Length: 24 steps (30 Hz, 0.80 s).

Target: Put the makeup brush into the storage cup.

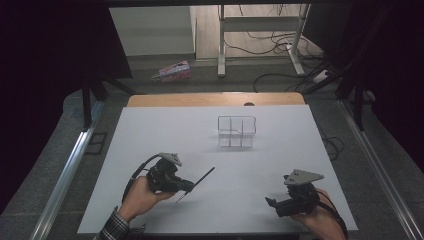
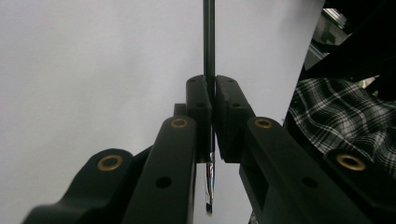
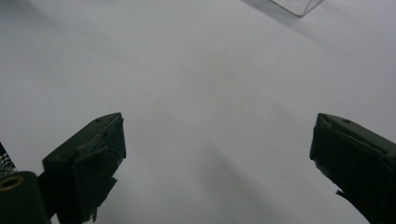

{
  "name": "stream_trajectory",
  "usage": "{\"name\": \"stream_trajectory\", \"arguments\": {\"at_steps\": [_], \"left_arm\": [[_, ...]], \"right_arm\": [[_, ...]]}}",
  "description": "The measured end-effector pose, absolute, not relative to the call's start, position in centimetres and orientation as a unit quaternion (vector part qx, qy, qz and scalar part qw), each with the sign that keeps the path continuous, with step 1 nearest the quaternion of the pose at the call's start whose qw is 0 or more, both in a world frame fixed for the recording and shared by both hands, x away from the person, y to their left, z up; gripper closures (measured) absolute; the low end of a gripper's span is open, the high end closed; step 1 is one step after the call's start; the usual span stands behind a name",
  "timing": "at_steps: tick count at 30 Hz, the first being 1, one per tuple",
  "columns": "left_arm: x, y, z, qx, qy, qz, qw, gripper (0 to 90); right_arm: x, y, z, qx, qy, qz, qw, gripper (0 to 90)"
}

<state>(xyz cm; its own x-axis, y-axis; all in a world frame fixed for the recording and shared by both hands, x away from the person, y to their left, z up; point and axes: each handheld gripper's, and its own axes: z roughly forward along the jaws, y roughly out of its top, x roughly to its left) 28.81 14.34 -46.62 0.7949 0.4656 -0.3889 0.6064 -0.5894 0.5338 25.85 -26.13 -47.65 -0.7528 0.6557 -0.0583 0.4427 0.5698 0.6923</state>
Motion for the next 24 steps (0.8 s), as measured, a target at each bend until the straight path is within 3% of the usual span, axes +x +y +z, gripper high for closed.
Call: {"name": "stream_trajectory", "arguments": {"at_steps": [11, 16, 24], "left_arm": [[29.1, 12.8, -46.4, 0.892, 0.280, -0.121, 0.334, 86.1], [29.2, 12.2, -46.3, 0.895, 0.272, -0.126, 0.330, 86.0], [29.5, 11.6, -46.4, 0.898, 0.262, -0.135, 0.325, 86.0]], "right_arm": [[25.6, -24.4, -46.9, 0.281, 0.887, 0.332, 0.158, 12.2], [25.4, -23.4, -46.5, 0.245, 0.897, 0.320, 0.179, 22.1], [25.0, -21.9, -46.1, 0.188, 0.907, 0.310, 0.215, 30.7]]}}
